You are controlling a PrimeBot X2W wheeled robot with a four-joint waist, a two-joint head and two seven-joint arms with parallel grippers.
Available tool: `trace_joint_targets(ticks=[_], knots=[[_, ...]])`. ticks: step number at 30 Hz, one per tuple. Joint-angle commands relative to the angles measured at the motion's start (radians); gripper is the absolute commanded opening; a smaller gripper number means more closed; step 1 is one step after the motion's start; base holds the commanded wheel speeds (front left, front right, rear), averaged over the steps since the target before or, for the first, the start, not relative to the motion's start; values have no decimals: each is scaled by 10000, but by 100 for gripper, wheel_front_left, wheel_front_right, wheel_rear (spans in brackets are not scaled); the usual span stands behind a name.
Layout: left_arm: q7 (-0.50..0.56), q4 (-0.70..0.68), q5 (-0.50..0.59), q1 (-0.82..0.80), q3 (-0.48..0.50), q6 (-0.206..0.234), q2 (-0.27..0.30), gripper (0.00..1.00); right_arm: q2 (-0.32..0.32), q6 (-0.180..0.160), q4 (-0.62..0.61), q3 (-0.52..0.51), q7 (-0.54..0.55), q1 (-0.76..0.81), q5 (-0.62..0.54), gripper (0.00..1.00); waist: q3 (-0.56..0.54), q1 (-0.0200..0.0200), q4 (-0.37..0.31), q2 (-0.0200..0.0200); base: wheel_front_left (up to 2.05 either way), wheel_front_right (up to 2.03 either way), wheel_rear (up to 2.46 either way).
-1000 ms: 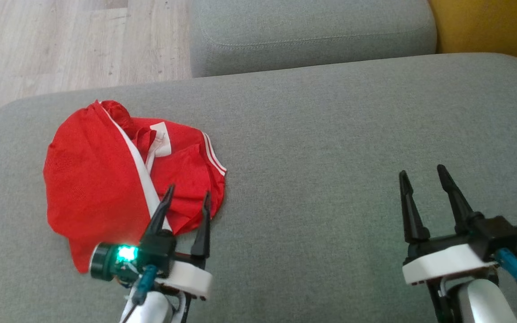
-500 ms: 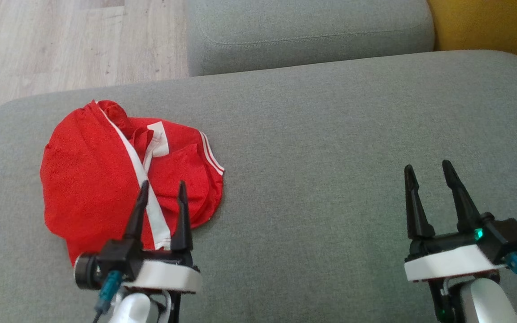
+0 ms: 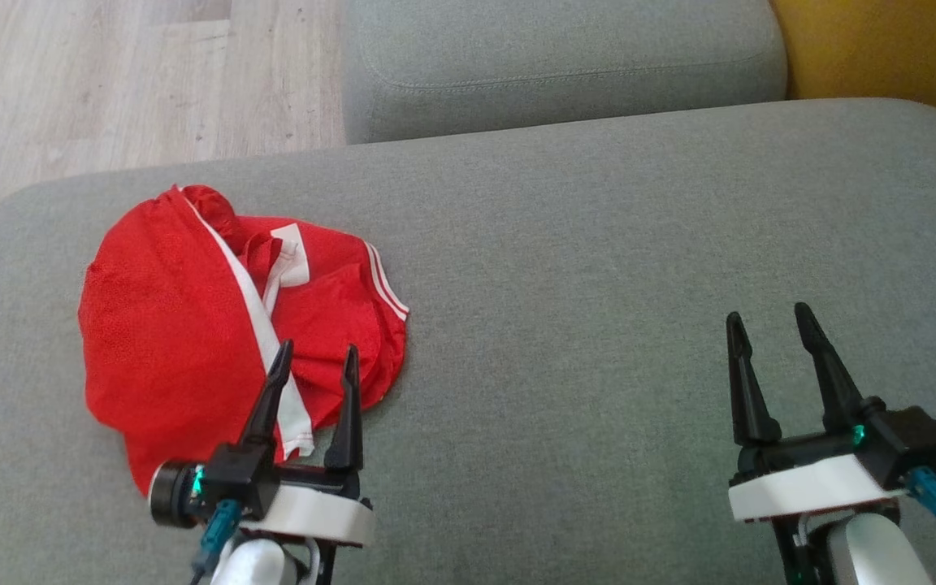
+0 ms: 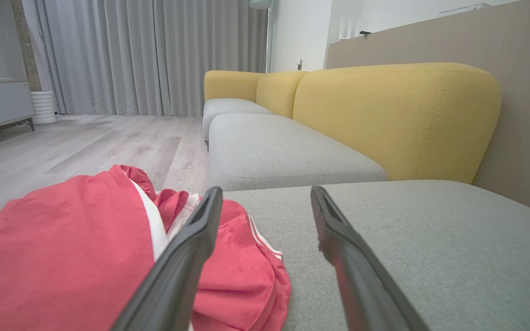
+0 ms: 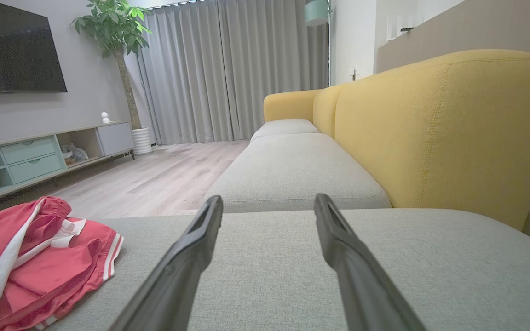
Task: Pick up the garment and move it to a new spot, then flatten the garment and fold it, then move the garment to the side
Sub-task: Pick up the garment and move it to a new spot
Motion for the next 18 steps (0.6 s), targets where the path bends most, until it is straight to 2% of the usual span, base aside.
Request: trace_joint_targets(ticks=[1, 10, 18], knots=[[-95, -290, 82, -324, 412, -59, -46, 100, -95, -7, -294, 249, -111, -286, 11, 100, -2, 0, 14, 0, 0, 0, 0], [-95, -169, 190, -367, 507, -162, -123, 100, -95, -7, -225, 276, -111, -275, 41, 100, -40, 0, 217, 0, 0, 0, 0], [-95, -155, 46, -304, 704, -51, -141, 100, -95, -7, -130, 373, -111, -236, 269, 100, -113, 0, 626, 0, 0, 0, 0]])
